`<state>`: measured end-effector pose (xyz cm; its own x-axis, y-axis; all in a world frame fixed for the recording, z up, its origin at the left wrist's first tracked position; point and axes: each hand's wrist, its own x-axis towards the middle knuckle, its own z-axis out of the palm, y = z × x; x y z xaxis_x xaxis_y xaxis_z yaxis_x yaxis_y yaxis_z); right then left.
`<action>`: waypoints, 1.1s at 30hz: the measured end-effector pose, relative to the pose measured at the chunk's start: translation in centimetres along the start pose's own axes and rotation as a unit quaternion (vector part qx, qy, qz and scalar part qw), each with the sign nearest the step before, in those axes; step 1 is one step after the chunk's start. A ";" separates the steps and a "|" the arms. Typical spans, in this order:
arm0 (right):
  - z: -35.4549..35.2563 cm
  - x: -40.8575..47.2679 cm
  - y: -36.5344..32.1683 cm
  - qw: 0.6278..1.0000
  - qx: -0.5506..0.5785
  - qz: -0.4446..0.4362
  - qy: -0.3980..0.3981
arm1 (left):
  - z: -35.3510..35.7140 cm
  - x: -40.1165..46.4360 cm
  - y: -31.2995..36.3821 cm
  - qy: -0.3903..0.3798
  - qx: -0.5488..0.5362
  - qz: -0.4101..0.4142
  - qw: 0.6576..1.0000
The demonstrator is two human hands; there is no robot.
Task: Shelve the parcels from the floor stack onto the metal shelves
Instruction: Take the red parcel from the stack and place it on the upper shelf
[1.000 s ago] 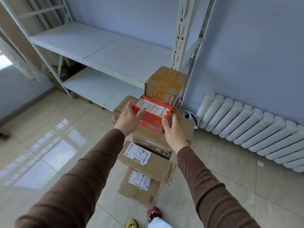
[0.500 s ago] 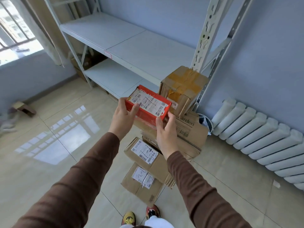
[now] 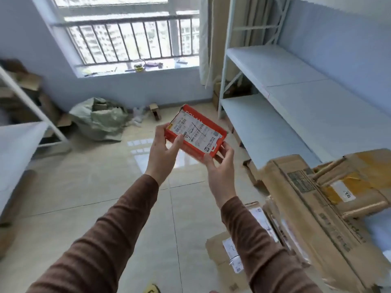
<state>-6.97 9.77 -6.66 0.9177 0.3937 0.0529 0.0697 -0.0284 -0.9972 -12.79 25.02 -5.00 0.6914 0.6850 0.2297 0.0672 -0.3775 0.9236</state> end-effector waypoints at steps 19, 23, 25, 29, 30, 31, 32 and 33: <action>45.6 -12.0 -7.4 0.920 0.096 -0.040 -0.379 | -47.6 -5.8 -7.7 0.331 -0.003 -0.028 0.943; 52.9 -14.1 -10.0 0.883 0.139 -0.020 -0.448 | -54.6 -5.8 -8.2 0.399 -0.033 -0.006 0.917; 56.8 -14.7 -11.4 0.866 0.162 -0.002 -0.474 | -57.9 -5.3 -8.5 0.427 -0.030 0.003 0.904; 64.9 -15.4 -14.6 0.838 0.196 -0.008 -0.509 | -64.3 -4.0 -8.1 0.437 0.010 0.019 0.899; 67.1 -15.5 -15.8 0.828 0.203 -0.013 -0.522 | -66.0 -3.7 -7.8 0.441 0.024 0.025 0.897; 69.3 -15.7 -17.0 0.817 0.209 -0.018 -0.537 | -67.8 -3.3 -7.5 0.445 0.041 0.031 0.894; 71.5 -15.9 -18.2 0.806 0.215 -0.023 -0.552 | -69.6 -3.0 -7.2 0.449 0.061 0.037 0.891; 73.7 -16.2 -19.4 0.793 0.223 -0.030 -0.567 | -71.4 -2.8 -6.8 0.457 0.085 0.039 0.884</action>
<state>-52.01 71.62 7.88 -0.0408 0.9618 0.2709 -0.2763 0.2497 -0.9281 -66.55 70.14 9.99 -0.1668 0.8410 0.5147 0.2057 -0.4809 0.8523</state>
